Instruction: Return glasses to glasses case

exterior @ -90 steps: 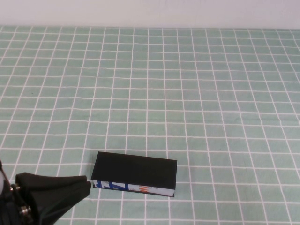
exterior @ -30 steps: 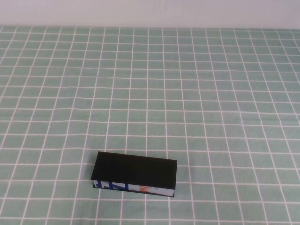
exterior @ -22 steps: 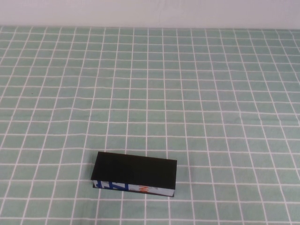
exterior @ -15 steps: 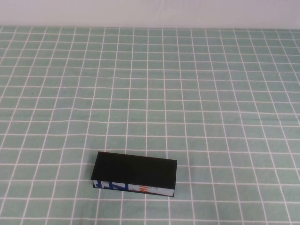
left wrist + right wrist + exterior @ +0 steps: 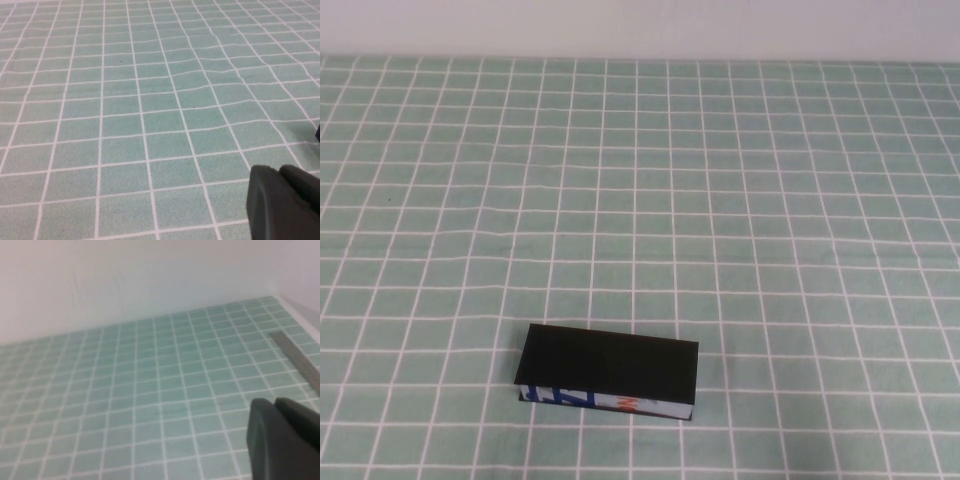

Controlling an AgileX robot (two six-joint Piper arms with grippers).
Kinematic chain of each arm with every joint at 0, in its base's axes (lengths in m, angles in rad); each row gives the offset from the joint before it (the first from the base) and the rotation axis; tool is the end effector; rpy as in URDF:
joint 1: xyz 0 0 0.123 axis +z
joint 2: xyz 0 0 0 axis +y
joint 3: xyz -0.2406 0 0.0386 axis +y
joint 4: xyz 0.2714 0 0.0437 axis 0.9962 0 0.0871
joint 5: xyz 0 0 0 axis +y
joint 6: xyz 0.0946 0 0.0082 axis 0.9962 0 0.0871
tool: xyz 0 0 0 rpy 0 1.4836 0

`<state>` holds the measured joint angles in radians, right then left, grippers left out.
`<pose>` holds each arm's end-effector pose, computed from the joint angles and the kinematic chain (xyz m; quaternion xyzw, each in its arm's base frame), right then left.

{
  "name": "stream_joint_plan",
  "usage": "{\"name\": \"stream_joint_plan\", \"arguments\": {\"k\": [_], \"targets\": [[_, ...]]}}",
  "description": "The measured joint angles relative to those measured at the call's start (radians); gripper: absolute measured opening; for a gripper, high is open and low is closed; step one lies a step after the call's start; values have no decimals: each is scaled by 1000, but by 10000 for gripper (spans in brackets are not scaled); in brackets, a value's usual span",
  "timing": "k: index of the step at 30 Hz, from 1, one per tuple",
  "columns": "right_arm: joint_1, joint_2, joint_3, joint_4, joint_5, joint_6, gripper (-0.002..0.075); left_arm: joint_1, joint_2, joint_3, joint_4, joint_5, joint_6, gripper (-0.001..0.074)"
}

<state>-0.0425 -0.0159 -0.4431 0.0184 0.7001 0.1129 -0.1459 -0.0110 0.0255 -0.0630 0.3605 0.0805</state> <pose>0.0766 -0.0021 0.3026 0.0604 0.7569 0.0320 0.6499 0.1204 -0.0198 0.1718 0.0736 0.7976 -0.0461 0.5969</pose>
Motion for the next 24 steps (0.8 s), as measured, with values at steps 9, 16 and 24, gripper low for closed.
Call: {"name": "stream_joint_plan", "arguments": {"k": [9, 16, 24], "targets": [[-22, 0, 382, 133, -355, 0, -13, 0, 0, 0, 0, 0, 0, -4], [-22, 0, 468, 81, -349, -65, -13, 0, 0, 0, 0, 0, 0, -4], [-22, 0, 468, 83, -330, -180, -13, 0, 0, 0, 0, 0, 0, -4]]}}
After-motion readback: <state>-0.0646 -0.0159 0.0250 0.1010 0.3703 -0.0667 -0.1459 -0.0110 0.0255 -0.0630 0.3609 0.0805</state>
